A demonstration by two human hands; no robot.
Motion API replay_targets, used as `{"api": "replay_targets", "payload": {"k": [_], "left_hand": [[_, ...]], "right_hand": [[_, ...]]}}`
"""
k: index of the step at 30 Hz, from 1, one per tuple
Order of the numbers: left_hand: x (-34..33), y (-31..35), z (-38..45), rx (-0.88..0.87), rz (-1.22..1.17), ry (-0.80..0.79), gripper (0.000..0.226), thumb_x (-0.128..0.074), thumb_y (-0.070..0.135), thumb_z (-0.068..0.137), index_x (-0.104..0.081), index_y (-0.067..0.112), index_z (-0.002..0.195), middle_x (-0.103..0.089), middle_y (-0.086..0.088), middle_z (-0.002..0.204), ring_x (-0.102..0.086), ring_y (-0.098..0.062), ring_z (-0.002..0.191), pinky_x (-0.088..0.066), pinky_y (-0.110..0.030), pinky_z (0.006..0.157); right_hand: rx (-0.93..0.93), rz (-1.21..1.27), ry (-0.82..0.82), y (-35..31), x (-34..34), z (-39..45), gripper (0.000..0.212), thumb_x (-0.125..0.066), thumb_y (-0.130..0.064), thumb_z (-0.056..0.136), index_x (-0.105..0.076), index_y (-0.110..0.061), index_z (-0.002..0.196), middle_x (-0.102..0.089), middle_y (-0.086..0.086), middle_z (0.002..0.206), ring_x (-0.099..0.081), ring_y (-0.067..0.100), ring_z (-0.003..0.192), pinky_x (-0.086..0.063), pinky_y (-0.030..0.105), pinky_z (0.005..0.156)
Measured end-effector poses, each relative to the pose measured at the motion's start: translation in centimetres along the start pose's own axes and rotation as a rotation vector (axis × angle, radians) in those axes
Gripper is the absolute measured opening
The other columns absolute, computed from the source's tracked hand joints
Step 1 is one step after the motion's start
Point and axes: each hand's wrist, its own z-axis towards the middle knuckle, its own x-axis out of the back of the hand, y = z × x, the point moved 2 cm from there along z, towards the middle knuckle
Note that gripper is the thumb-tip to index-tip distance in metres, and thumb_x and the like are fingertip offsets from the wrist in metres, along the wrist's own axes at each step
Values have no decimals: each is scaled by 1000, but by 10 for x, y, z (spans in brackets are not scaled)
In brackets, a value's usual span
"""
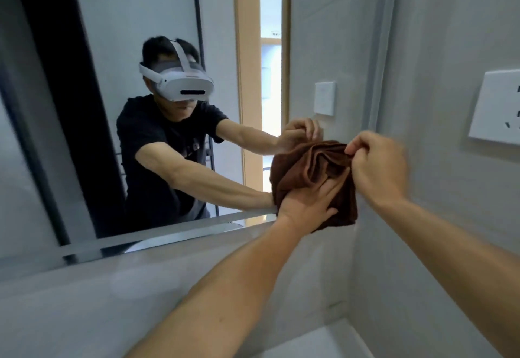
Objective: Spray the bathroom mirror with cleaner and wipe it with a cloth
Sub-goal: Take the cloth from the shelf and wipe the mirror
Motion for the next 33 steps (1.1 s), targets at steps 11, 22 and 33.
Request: {"api": "replay_targets", "payload": {"k": [11,22,33], "left_hand": [[32,-157,-207,130,120,103,81,-46,63,94,-19,23,159,-36,2,159,-37,-22,141,-22,-43,116],[76,-310,-429,602,327,260,90,-46,69,87,-13,25,159,-7,3,167,-38,-30,138,-18,-55,115],[106,-307,-353,841,254,420,90,-45,65,90,-19,12,158,-14,-8,166,-36,-32,143,-25,-57,113]], "right_hand": [[401,315,-61,-170,-48,-73,23,-44,-7,77,-65,-13,72,-66,-1,72,-58,22,65,-50,39,65],[727,641,-222,-333,-98,-120,27,-58,7,86,-62,-18,76,-67,-10,92,-65,12,94,-54,45,78],[707,821,-260,-339,-97,-100,30,-53,16,86,-66,-11,82,-69,-1,95,-65,17,98,-54,42,85]]}}
